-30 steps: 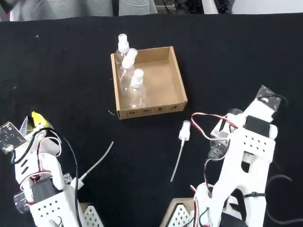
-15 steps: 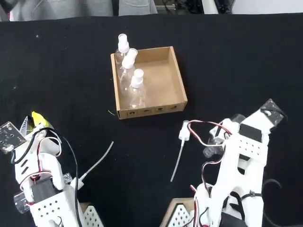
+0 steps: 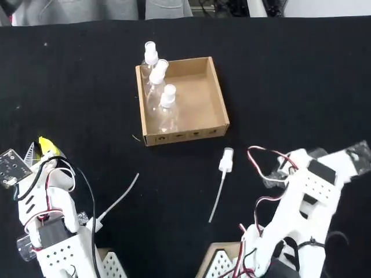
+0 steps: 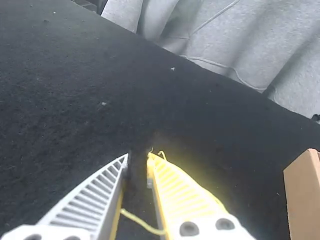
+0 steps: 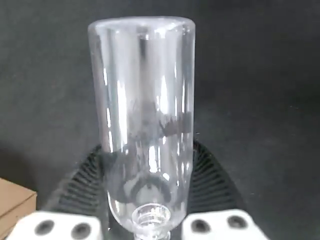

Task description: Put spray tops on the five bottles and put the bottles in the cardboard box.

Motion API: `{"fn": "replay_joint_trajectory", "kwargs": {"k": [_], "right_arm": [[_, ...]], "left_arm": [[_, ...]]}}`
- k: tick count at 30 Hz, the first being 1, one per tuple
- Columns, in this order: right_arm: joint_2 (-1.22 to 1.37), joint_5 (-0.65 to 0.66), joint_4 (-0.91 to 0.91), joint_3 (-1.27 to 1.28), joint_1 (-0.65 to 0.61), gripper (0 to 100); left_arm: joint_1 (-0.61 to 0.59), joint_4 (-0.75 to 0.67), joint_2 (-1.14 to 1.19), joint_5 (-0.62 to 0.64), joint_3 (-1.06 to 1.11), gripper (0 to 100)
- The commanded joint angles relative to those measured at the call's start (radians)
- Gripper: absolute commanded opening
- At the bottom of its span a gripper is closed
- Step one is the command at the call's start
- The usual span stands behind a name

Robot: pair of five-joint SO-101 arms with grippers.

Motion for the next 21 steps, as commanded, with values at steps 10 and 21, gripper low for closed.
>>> {"fn": "replay_joint_trajectory", "kwargs": {"k": [10,21], "right_arm": [[-0.044,-0.005,-0.051,0.004,0.054,10.7],[-0.044,-0.003,-0.049,0.024,0.009,23.8]], "left_arm": [[-0.008,-0.023,-0.005,-0.008,0.022,5],[-0.008,-0.023,-0.005,-0.008,0.022,5]]}}
